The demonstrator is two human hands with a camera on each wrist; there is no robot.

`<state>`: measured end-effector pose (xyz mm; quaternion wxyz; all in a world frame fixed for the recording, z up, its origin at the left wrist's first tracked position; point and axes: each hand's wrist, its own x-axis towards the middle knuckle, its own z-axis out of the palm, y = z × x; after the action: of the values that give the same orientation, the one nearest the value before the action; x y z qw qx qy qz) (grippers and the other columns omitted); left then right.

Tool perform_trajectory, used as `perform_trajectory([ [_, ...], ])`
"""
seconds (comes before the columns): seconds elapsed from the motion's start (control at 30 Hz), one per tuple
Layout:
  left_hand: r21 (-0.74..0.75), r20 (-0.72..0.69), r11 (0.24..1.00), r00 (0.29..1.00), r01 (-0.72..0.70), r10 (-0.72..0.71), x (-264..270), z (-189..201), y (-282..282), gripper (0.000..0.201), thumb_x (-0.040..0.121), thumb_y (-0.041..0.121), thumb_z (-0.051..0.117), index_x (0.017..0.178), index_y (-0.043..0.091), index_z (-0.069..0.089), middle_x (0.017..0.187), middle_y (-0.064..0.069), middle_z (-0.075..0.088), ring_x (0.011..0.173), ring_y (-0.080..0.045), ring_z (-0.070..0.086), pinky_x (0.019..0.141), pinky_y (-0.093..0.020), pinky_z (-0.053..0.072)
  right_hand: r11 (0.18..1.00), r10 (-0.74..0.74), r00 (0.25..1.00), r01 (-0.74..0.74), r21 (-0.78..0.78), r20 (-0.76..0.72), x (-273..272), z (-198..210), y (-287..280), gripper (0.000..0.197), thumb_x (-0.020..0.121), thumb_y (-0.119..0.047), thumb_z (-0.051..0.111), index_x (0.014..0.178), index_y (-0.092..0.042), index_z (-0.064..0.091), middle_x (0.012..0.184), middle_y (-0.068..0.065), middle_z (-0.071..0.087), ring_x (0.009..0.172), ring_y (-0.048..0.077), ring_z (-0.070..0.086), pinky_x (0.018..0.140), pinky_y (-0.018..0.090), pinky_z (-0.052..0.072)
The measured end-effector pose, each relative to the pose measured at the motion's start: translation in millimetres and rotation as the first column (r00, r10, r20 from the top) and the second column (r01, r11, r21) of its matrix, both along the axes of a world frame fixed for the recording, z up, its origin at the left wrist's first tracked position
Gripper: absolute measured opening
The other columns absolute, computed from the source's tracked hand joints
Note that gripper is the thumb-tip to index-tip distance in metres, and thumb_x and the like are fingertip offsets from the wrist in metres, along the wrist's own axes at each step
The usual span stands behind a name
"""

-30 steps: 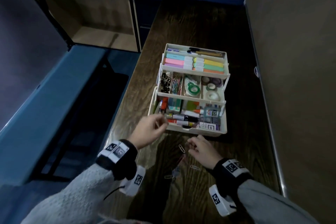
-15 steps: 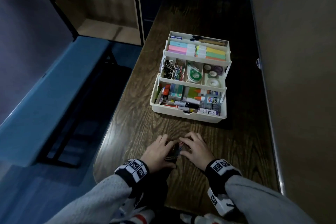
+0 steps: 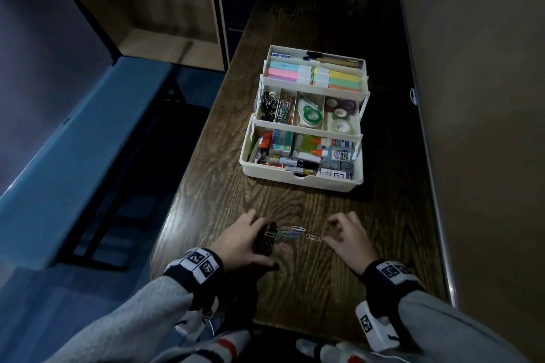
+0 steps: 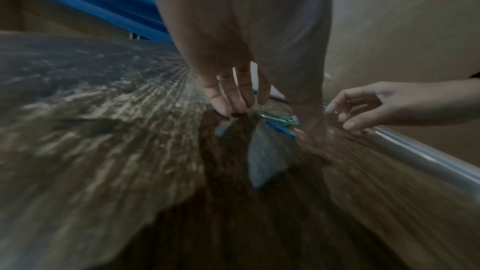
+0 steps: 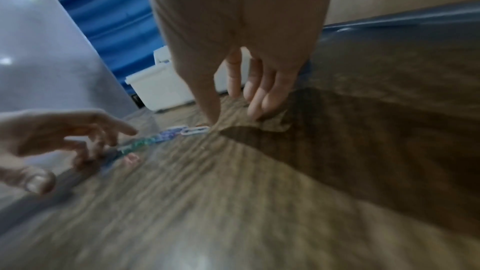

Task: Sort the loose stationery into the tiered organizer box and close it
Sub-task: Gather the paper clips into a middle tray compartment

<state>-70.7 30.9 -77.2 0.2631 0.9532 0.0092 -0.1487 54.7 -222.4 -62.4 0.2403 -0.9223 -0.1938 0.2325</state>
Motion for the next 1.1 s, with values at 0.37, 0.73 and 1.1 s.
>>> perform_trajectory([
  [0.37, -0.072, 0.05, 0.995, 0.996, -0.068, 0.072, 20, 5, -14, 0.031, 0.086, 0.028, 0.065, 0.11, 0.011, 0.055, 0.11, -0.005, 0.052, 0.101, -0.021, 0.054, 0.086, -0.033, 0.043, 0.991, 0.048, 0.998, -0.052, 0.121, 0.037, -14, -4, 41, 0.007, 0.085, -0.01, 0.067, 0.088, -0.004, 0.064, 0.092, 0.002, 0.051, 0.078, 0.013, 0.051, 0.075, 0.027, 0.046],
  [0.73, -0.138, 0.038, 0.977, 0.985, -0.161, 0.167, 9, 0, -4, 0.039, 0.079, 0.028, 0.072, 0.11, 0.014, 0.053, 0.112, -0.002, 0.048, 0.1, -0.019, 0.053, 0.086, -0.032, 0.045, 0.939, 0.343, 0.926, -0.342, -0.032, 0.155, -9, -16, 50, 0.051, 0.086, -0.03, 0.067, 0.134, -0.019, 0.053, 0.128, 0.001, 0.045, 0.121, 0.019, 0.039, 0.104, 0.03, 0.035],
  [1.1, -0.111, 0.015, 0.969, 0.974, -0.222, 0.225, -9, 6, 8, 0.036, 0.087, 0.028, 0.065, 0.118, 0.014, 0.052, 0.114, -0.001, 0.047, 0.1, -0.017, 0.052, 0.086, -0.027, 0.044, 0.84, 0.538, 0.807, -0.491, -0.23, 0.244, -12, -13, 65, 0.017, 0.098, -0.011, 0.041, 0.104, -0.007, 0.056, 0.113, 0.008, 0.049, 0.113, 0.023, 0.046, 0.09, 0.036, 0.045],
])
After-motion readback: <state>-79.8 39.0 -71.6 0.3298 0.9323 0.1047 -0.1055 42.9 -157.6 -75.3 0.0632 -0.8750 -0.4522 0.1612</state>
